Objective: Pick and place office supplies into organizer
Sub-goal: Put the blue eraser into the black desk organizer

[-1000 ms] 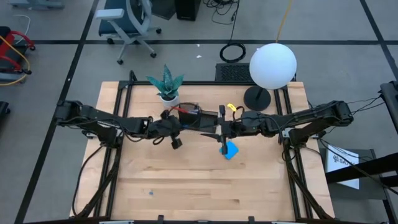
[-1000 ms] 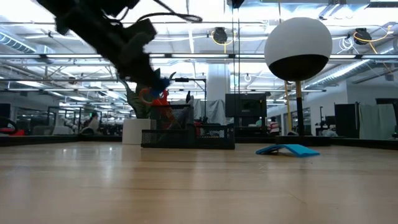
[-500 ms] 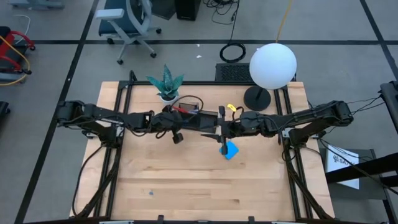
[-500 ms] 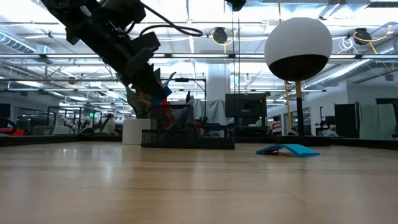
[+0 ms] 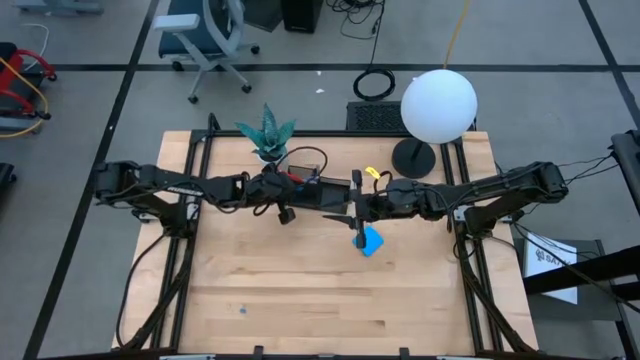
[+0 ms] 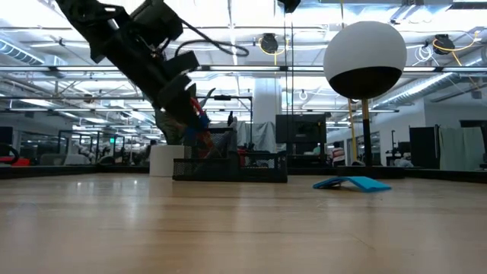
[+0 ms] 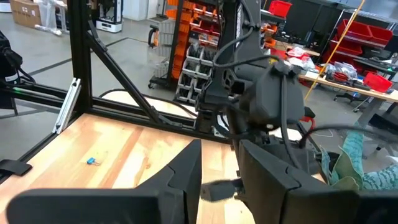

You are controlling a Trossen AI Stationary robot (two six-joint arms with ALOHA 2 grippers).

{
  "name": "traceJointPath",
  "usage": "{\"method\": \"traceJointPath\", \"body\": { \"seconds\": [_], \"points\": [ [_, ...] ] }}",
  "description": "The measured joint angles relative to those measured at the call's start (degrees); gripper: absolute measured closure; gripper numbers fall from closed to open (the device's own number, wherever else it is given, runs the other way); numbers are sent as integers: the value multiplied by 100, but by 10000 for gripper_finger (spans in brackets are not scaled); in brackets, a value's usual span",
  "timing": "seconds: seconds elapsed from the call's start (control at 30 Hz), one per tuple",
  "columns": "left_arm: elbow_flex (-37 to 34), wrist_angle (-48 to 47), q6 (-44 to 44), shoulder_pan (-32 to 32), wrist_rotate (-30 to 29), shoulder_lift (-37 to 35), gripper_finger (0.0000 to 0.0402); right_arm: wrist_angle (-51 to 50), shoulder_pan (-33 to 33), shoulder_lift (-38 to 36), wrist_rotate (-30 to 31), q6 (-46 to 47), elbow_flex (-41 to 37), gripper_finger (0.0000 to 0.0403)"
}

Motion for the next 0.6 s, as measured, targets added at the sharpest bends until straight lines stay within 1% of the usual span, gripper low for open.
{"method": "traceJointPath", "body": {
  "seconds": [0.2,0.27,0.4,0.6],
  "points": [
    [-3,152,273,126,6,412,371,4,0,0,0,2,0,303],
    [3,393,318,154,5,600,371,20,0,0,0,1,0,303],
    [8,564,332,215,0,814,371,28,0,0,-1,2,0,303],
    [7,504,332,234,1,848,371,3,0,0,-7,0,0,303]
  ]
}}
